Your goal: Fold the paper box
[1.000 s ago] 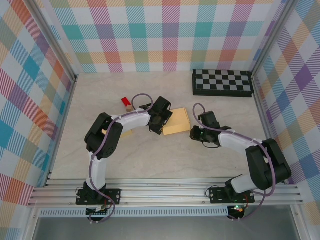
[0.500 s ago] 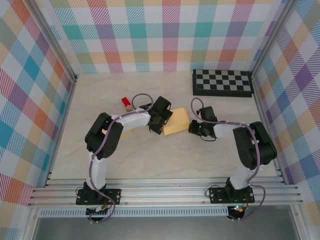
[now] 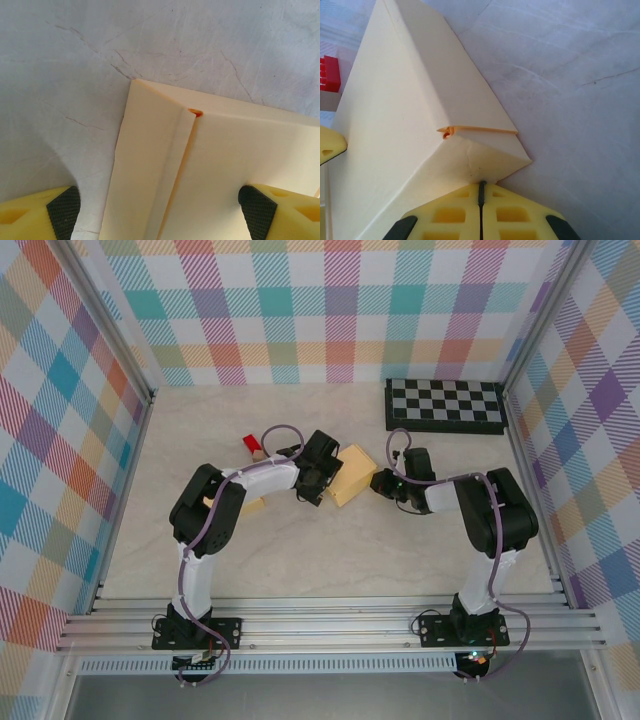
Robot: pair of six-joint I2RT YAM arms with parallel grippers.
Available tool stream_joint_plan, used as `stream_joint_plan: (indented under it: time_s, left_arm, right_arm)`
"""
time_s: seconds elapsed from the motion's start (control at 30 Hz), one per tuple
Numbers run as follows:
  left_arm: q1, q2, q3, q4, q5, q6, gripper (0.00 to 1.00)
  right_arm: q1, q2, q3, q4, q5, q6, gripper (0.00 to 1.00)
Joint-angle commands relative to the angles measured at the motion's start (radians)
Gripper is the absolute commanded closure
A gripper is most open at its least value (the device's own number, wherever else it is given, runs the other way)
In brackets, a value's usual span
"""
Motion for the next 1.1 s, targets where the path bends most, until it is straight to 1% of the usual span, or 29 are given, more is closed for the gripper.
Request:
stream_joint_plan:
  time_s: [0.0, 0.07, 0.13, 0.23, 0.3, 0.4, 0.53, 0.63, 0.8, 0.87, 0.97, 1.07]
  left_arm:
    - [-0.012, 0.133, -0.074, -0.233, 0.065, 0.049, 0.14]
    - [-0.012, 0.133, -0.074, -0.230, 0.063, 0.045, 0.14]
    - [-0.012, 0.134, -0.075, -0.229, 0.062, 0.040, 0.14]
    - [-0.012, 0.136, -0.070, -0.228, 0.060, 0.034, 0.14]
    - [-0.012, 0.140, -0.068, -0.228, 0.058, 0.031, 0.14]
    - [-0.012, 0.140, -0.063, -0.238, 0.055, 0.029, 0.13]
    - [-0.012, 0.140, -0.073, -0.233, 0.062, 0.024, 0.13]
    - [-0.014, 0.141, -0.088, -0.222, 0.072, 0.016, 0.13]
    - [-0.022, 0.146, -0.106, -0.196, 0.094, -0.002, 0.13]
    - [-0.028, 0.146, -0.111, -0.185, 0.106, -0.013, 0.13]
    - [-0.040, 0.142, -0.115, -0.176, 0.107, -0.021, 0.13]
    - [-0.049, 0.151, -0.117, -0.167, 0.122, -0.024, 0.13]
  right_arm:
    - [0.038, -0.059, 0.036, -0.004, -0.059, 0.004, 0.92]
    - [0.037, -0.105, 0.049, -0.127, -0.041, -0.008, 0.92]
    - [0.046, -0.152, 0.038, -0.211, -0.039, 0.001, 0.93]
    - [0.094, -0.223, -0.022, -0.244, -0.020, 0.045, 0.93]
    - [0.128, -0.244, -0.052, -0.247, -0.010, 0.082, 0.92]
    - [0.159, -0.246, -0.108, -0.169, -0.008, 0.156, 0.92]
    - [0.201, -0.195, -0.106, -0.131, -0.003, 0.190, 0.93]
    - [0.222, -0.146, -0.105, -0.048, -0.012, 0.233, 0.93]
    - [0.265, -0.050, -0.041, 0.027, -0.002, 0.288, 0.93]
    - [0.279, -0.001, -0.018, 0.085, 0.007, 0.315, 0.93]
    - [0.280, 0.047, -0.007, 0.185, 0.025, 0.373, 0.93]
    - [0.280, 0.065, 0.022, 0.228, 0.044, 0.407, 0.93]
